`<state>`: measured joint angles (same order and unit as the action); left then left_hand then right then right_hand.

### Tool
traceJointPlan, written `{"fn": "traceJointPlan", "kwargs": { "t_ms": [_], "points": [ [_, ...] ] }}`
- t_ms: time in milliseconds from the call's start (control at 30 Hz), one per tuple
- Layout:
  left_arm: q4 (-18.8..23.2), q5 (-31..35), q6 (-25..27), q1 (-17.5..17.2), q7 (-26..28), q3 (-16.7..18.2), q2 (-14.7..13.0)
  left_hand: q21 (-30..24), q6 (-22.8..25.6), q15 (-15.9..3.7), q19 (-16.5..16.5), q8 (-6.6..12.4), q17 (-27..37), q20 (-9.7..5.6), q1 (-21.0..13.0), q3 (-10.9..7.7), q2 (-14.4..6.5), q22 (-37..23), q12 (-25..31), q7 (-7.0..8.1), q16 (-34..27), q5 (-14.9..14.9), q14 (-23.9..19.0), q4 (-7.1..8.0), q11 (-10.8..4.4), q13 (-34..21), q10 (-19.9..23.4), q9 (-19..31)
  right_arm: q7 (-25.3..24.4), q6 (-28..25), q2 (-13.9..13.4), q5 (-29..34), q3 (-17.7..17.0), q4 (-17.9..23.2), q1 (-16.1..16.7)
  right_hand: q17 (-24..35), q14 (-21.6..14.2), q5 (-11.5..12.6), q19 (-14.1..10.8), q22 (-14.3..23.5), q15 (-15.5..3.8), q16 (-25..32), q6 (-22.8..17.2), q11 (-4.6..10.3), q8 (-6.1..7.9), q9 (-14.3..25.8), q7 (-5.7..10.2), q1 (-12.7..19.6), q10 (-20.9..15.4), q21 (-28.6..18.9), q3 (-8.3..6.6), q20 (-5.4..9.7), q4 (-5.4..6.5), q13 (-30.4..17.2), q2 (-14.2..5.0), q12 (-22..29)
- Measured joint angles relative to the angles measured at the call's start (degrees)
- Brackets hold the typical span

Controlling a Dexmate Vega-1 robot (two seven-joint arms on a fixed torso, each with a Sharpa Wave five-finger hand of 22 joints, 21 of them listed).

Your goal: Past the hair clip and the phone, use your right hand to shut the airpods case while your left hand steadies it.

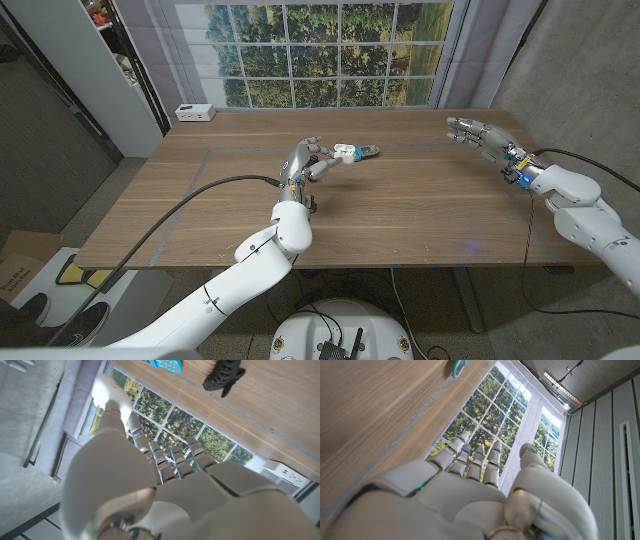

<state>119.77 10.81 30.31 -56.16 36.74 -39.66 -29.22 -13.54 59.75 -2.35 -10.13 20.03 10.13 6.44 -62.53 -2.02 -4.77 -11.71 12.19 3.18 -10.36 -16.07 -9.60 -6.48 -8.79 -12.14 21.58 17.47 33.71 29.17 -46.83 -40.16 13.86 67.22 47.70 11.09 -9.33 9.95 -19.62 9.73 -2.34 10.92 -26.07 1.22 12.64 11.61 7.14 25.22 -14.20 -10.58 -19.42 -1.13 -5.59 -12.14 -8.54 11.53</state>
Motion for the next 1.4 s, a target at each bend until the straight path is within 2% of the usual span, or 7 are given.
{"fn": "traceJointPlan", "kwargs": {
  "t_ms": [267,667,833,900,1267,1333,1400],
  "points": [
    [-2.5,0.3,-3.7,4.7,-6.4,-0.9,-0.3,0.0,-0.3,0.31,0.3,0.36,0.0,0.31,0.0,0.3,0.0,0.0,0.0,0.31,0.0,0.4,0.3,0.3,0.22,0.0,-0.8,0.0,0.2,-1.1,-0.7,2.6,2.8,3.0,-2.6,0.0,0.9,-0.2,0.8,0.0,0.3,0.0,-1.8,-0.3,0.44,0.0,-0.04,-3.1,0.3,0.0,1.65,-0.79,1.65,0.0,1.07,0.0],
    [-8.8,0.2,-11.6,10.3,-11.6,-1.6,1.2,0.0,-0.3,0.31,0.3,0.36,-0.3,0.31,-0.1,0.3,0.1,0.3,0.0,0.31,0.0,1.0,0.3,0.29,0.22,0.0,-0.8,0.0,0.4,-4.6,-0.8,5.6,6.4,5.4,-5.4,0.0,1.9,-0.2,1.6,0.0,0.18,0.0,-3.0,-0.71,0.44,0.0,0.42,-5.0,0.7,0.0,2.44,-1.01,2.44,0.0,1.42,0.0],
    [-10.2,-0.3,-14.4,11.2,-12.7,-1.6,1.8,0.0,-0.3,0.3,0.3,0.36,-0.3,0.31,-0.2,0.3,0.2,0.3,0.0,0.31,0.0,1.3,0.3,0.29,0.21,0.0,-0.8,0.0,0.2,-5.1,-0.8,6.2,7.3,6.1,-6.0,0.0,2.0,-0.2,1.8,0.0,0.27,0.0,-3.4,-0.61,0.44,0.0,0.03,-5.5,1.0,0.0,2.68,-1.21,2.68,0.0,1.14,0.0],
    [-12.0,-0.6,-15.7,12.1,-13.2,-1.6,2.5,0.0,-0.3,0.3,0.3,0.35,-0.3,0.31,-0.2,0.3,0.2,0.3,0.0,0.31,0.0,1.3,0.3,0.29,0.21,0.0,-0.8,0.0,0.1,-5.7,-0.8,6.7,7.7,6.6,-6.2,0.0,2.1,-0.2,1.8,0.0,0.14,0.0,-3.7,-0.82,0.44,0.0,-0.19,-5.6,1.2,0.0,2.57,-1.21,2.79,0.0,0.99,0.0],
    [-17.1,-1.5,-20.5,14.3,-14.6,-1.9,5.0,0.0,-0.3,0.3,0.3,0.32,-0.3,0.31,-0.2,0.38,0.2,0.3,0.0,0.31,0.0,1.8,0.3,0.22,0.21,0.0,-0.8,0.0,0.3,-6.2,-1.1,7.8,9.0,8.4,-6.6,0.0,2.2,-0.2,1.8,0.0,0.08,0.0,-4.9,-0.82,0.71,0.0,-0.21,-6.9,1.2,0.0,2.9,-1.21,3.41,0.0,1.22,0.0],
    [-17.9,-1.6,-21.1,14.5,-14.8,-2.0,5.4,0.0,-0.4,0.3,0.3,0.02,-0.3,0.31,-1.9,0.38,-0.8,0.3,0.1,0.37,0.0,1.9,0.3,0.22,0.21,0.0,-0.8,0.0,0.5,-6.2,-1.1,7.9,9.2,8.8,-6.7,0.0,2.2,-0.2,1.8,0.0,0.08,0.0,-5.0,-0.82,0.71,0.0,-0.27,-7.1,1.2,0.0,3.04,-1.21,3.61,-0.2,0.99,0.0],
    [-18.3,-1.7,-21.5,14.7,-14.9,-2.1,5.7,0.0,-0.4,0.3,0.3,-0.12,-0.3,0.3,-1.9,0.38,-0.8,0.3,0.4,0.4,0.0,2.0,0.3,0.22,0.21,0.0,-0.8,0.0,0.6,-6.2,-1.2,7.9,9.3,9.0,-6.7,0.0,2.2,0.0,1.8,0.0,0.09,0.0,-5.3,-0.82,0.93,0.0,-0.01,-7.1,1.2,0.0,2.89,-1.21,3.76,-0.3,0.99,0.0]
  ]
}}
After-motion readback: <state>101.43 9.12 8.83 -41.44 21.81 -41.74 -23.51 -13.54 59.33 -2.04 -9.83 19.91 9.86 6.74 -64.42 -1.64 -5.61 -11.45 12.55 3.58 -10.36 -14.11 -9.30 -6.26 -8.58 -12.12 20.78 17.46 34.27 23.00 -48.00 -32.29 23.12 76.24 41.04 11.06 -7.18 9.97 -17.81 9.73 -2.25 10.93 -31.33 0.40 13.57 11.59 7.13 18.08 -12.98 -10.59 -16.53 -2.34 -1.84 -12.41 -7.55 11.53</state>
